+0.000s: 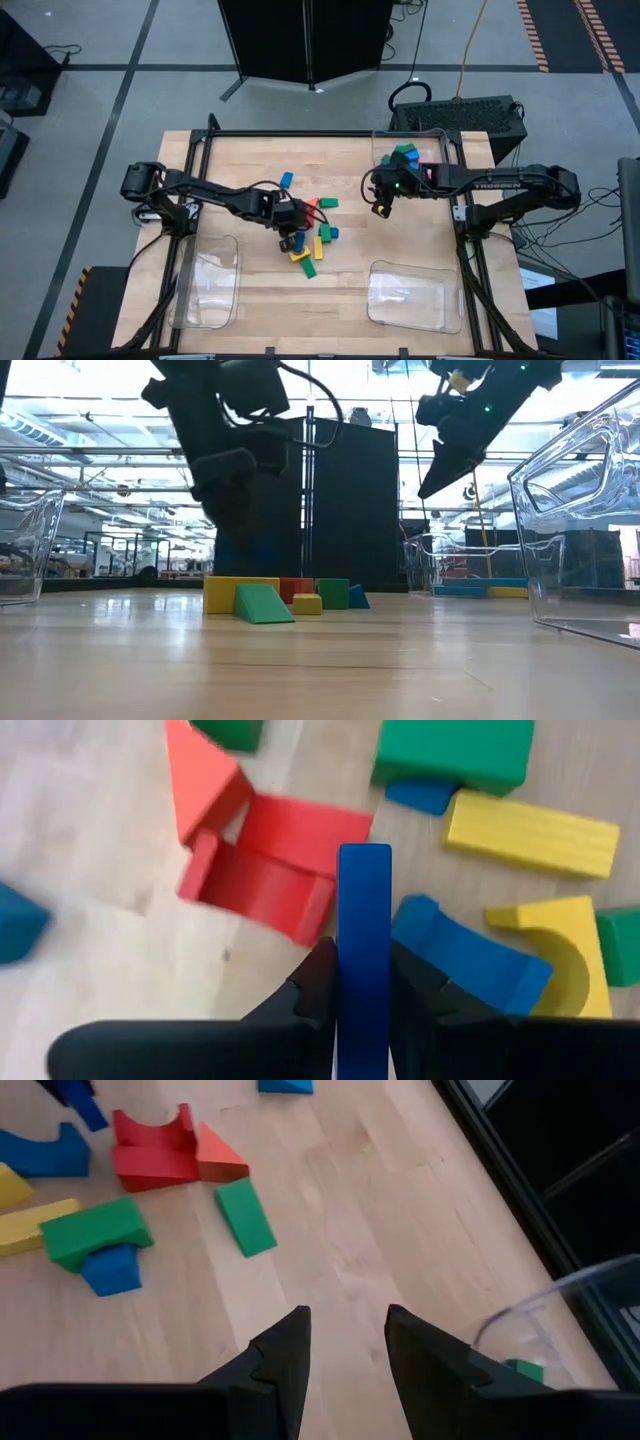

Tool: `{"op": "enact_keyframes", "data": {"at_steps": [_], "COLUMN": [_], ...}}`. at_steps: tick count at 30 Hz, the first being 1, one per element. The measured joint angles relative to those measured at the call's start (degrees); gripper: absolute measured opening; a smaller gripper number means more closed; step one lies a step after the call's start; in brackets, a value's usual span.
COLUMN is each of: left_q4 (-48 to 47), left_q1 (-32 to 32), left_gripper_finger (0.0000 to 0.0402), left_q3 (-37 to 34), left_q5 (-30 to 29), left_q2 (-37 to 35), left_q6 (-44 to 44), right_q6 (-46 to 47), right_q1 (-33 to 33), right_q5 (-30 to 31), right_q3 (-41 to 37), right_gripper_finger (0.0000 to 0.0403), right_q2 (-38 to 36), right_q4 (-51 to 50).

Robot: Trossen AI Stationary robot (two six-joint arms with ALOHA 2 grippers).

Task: Sort blocks by size
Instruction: Put the blue rectangle block into the top transparent bin

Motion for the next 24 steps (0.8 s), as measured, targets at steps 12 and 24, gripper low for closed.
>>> {"op": "enact_keyframes", "data": {"at_steps": [12,24], "left_q4": [4.2,18.3], "left_q1": [2.9,4.3], "left_gripper_finger": [0.0053,0.0054], "left_q3": [3.8,3.8], "left_q5": [-0.5,7.0], "left_q2": [0.0,0.0], "left_q6": [10.7,20.1], "right_q6": [-0.6,-4.5], "right_q1": [3.8,4.6], "right_q5": [-0.4,-9.2], "right_q3": [0.0,0.0], "right_gripper_finger": [0.0125,0.0125], "right_q2": [0.4,8.7], "right_q4": [7.3,18.5]}}
